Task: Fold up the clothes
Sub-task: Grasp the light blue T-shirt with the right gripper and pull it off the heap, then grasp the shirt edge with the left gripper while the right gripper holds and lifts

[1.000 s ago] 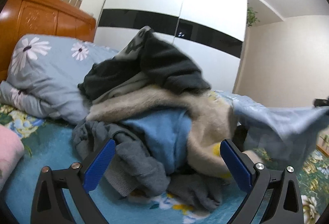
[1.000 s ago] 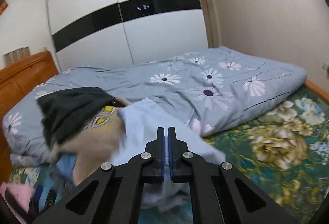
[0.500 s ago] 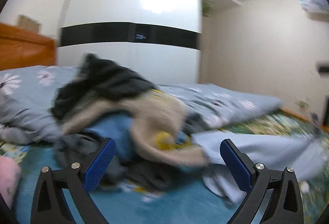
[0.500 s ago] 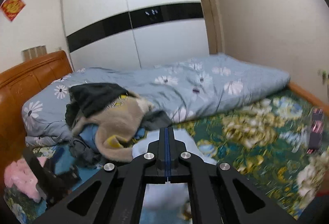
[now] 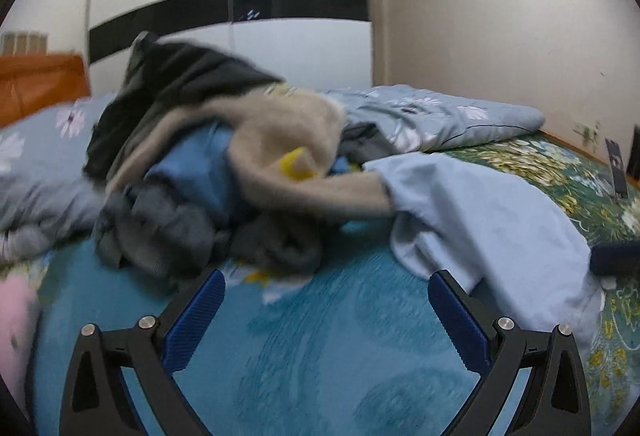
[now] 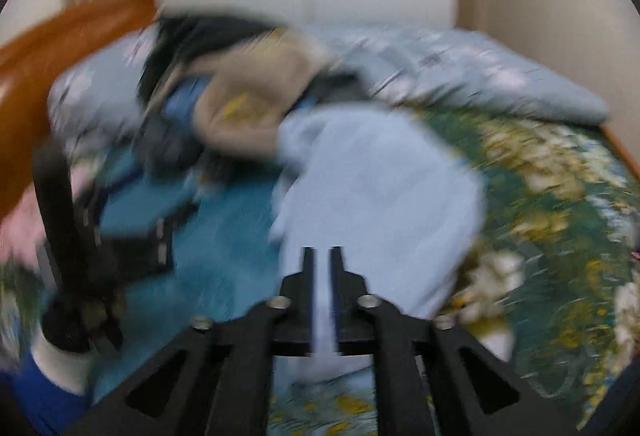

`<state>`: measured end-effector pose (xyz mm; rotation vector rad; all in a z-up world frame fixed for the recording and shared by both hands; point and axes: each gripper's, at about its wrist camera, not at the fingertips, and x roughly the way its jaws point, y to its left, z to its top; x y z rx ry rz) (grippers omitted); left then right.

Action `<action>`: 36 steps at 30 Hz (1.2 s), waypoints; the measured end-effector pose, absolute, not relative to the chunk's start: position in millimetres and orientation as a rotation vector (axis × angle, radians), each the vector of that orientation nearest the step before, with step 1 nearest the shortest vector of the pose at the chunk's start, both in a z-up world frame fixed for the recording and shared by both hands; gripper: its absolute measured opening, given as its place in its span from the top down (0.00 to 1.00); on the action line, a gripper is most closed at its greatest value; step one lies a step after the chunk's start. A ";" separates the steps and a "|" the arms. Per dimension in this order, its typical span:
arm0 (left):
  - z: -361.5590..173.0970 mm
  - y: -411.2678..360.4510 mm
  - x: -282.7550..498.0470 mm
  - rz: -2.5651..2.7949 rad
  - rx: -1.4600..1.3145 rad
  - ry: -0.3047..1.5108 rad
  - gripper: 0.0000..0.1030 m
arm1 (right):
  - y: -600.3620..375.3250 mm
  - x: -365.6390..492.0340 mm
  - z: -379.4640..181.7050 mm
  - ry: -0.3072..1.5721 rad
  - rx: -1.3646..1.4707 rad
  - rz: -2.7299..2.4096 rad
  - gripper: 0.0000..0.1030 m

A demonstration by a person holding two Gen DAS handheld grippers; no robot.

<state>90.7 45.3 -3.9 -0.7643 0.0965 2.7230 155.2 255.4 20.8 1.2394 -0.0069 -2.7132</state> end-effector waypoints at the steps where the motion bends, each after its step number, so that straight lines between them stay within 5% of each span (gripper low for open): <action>1: -5.0 40.3 92.6 2.732 -0.776 0.097 0.00 | 246.5 154.2 8.7 0.032 1.256 -2.696 0.56; 11: -3.5 6.2 114.3 2.802 -0.833 0.076 0.00 | 226.8 146.5 -50.8 0.406 1.394 -2.780 0.57; 12: -1.8 6.7 115.7 2.800 -0.832 0.074 0.00 | 230.5 146.9 -48.1 0.405 1.397 -2.802 0.80; 13: 0.2 7.8 117.1 2.794 -0.828 0.073 0.00 | 236.3 147.3 -44.4 0.394 1.404 -2.841 0.94; 27: 16.9 135.6 111.0 2.556 -0.609 0.532 0.00 | 358.6 210.1 57.0 -0.108 1.087 -3.205 0.95; 36: -1.2 211.3 62.0 2.499 -0.486 0.855 0.00 | 390.8 213.8 93.4 -0.208 0.932 -3.243 0.95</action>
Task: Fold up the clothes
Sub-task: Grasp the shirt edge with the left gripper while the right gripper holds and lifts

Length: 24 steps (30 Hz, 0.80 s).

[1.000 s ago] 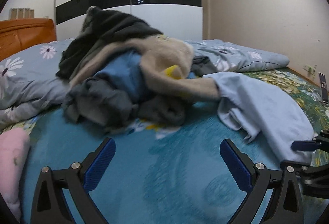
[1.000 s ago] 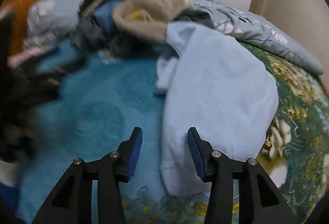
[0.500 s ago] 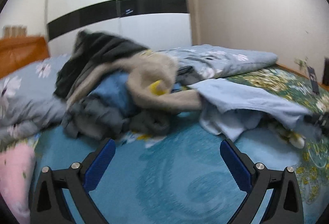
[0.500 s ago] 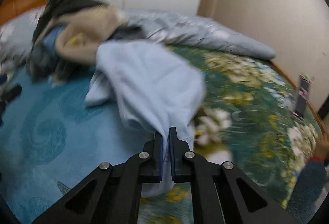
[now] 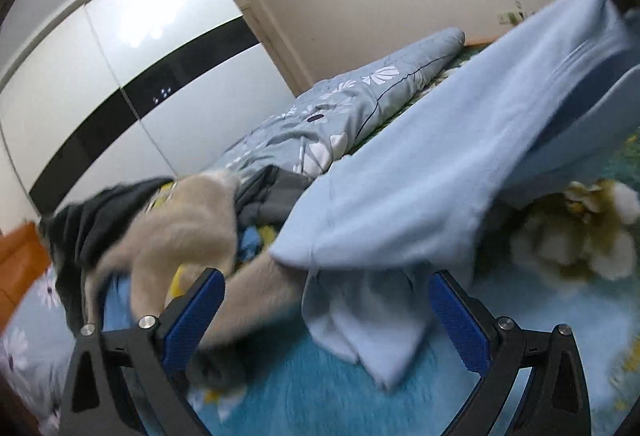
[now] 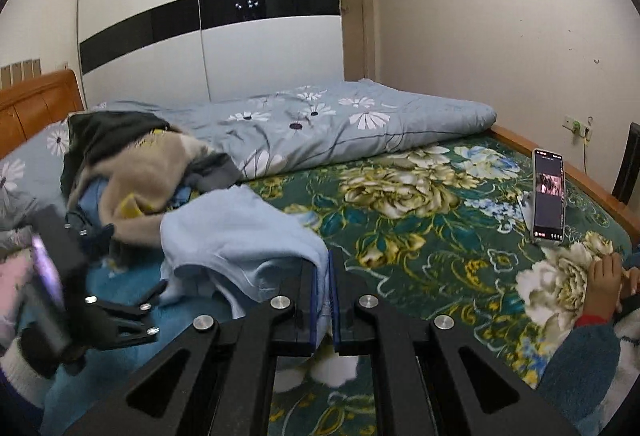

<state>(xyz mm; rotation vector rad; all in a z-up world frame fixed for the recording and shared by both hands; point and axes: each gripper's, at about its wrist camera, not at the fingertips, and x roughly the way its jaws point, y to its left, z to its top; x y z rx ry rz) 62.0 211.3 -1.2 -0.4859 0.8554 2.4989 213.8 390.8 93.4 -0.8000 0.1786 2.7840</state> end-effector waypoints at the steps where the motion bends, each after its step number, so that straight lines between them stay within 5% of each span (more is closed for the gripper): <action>1: -1.5 216.0 57.3 2.500 -0.469 0.876 0.01 | 393.1 212.9 94.6 0.179 -0.798 2.787 0.95; 6: 5.8 228.7 38.0 2.490 -0.443 0.857 0.23 | 405.8 207.9 92.7 0.181 -0.805 2.787 0.95; 11: 21.3 231.6 29.7 2.459 -0.509 0.715 0.85 | 411.9 204.0 97.4 0.183 -0.805 2.794 0.95; 12: 24.6 232.8 28.9 2.461 -0.518 0.690 0.89 | 411.7 203.2 99.4 0.178 -0.804 2.798 0.95; 24: 164.5 180.5 66.2 2.672 -0.238 0.390 0.95 | 382.0 219.4 197.0 -0.009 -0.569 2.835 0.95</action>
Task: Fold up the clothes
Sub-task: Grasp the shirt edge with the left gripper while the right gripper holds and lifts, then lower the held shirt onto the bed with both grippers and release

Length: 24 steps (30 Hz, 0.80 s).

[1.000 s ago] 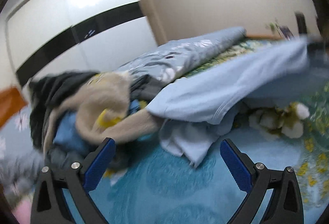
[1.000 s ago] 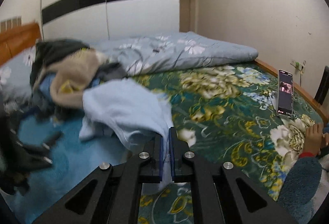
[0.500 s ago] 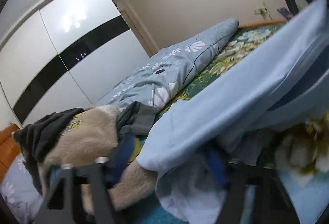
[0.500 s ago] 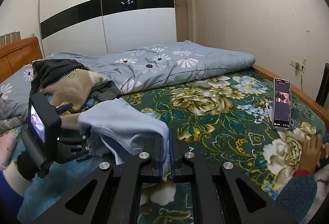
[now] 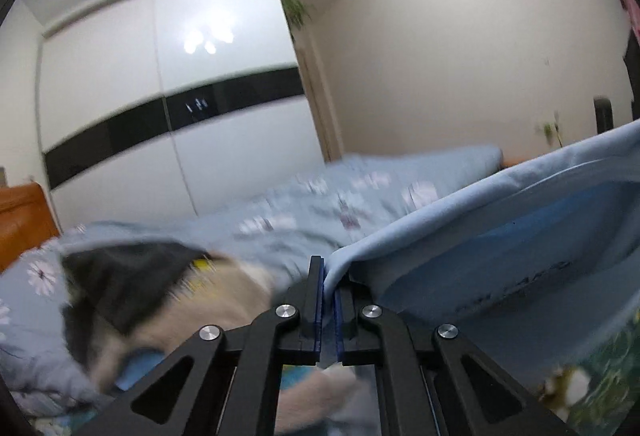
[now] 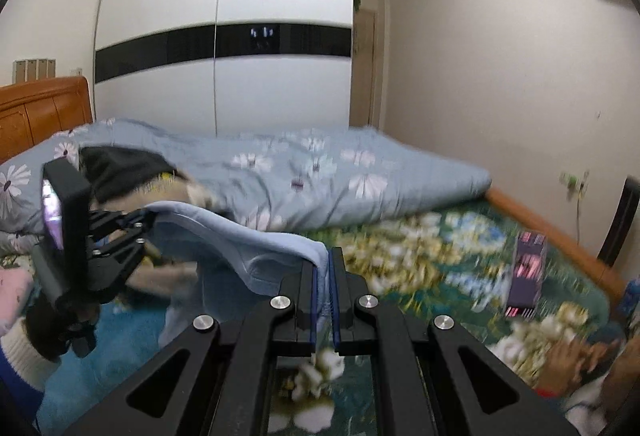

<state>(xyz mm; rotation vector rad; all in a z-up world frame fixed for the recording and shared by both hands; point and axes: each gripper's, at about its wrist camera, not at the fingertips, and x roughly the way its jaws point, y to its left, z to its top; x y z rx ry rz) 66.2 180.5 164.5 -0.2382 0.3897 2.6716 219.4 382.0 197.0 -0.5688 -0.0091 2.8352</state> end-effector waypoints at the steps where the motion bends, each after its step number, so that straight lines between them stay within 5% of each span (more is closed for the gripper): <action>1: 179.8 174.4 72.5 2.686 -0.203 0.380 0.95 | 379.2 222.2 210.7 -0.026 -0.532 2.837 0.95; 12: 355.7 92.0 199.7 2.822 0.263 0.410 0.95 | 316.7 292.6 357.0 -0.233 -0.138 2.838 0.95; 24: 411.9 -9.7 370.1 2.781 0.565 0.579 0.95 | 246.2 416.5 414.8 -0.402 0.171 2.924 0.95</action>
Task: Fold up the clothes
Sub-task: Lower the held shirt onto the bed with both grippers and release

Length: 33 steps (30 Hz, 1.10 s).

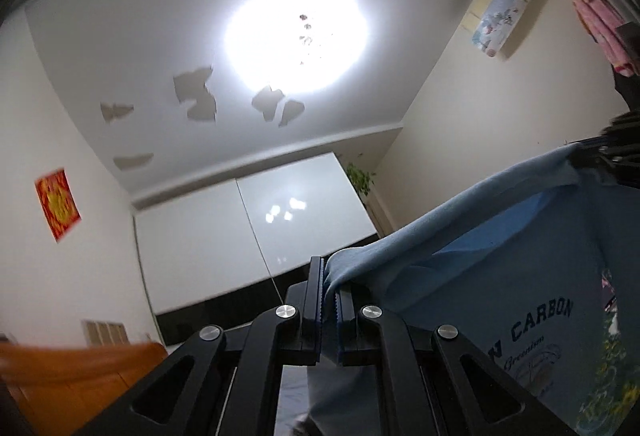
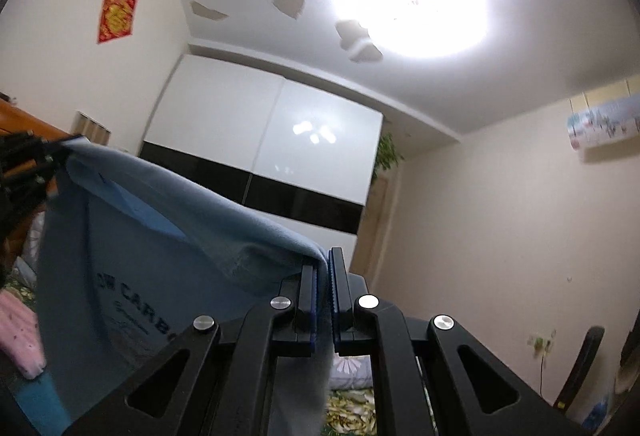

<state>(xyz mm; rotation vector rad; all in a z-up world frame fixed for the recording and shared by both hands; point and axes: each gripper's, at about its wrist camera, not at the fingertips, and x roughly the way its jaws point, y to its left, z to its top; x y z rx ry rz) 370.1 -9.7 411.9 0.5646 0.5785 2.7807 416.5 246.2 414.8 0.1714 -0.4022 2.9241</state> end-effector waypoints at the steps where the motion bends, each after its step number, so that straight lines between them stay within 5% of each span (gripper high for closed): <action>1: 414.0 -13.1 371.4 2.781 0.530 0.592 0.95 | 243.9 415.3 417.6 -0.404 0.174 2.934 0.95; 5: 403.6 -17.6 341.5 2.777 0.274 0.637 0.92 | 236.4 387.5 417.1 -0.417 0.098 2.972 0.95; 9: 339.0 -11.2 264.4 2.760 -0.093 0.642 0.92 | 229.8 322.7 380.8 -0.441 -0.157 2.987 0.95; 21: 26.7 9.2 49.0 2.531 -1.129 0.352 0.93 | 247.9 82.8 113.0 -0.360 -1.214 2.817 0.95; 25: 16.7 2.5 23.4 2.548 -1.185 0.260 0.93 | 245.3 42.8 63.8 -0.371 -1.337 2.769 0.95; 33: 15.6 -11.8 -35.8 2.646 -1.214 0.193 0.94 | 243.1 -24.8 64.3 -0.228 -1.350 2.809 0.95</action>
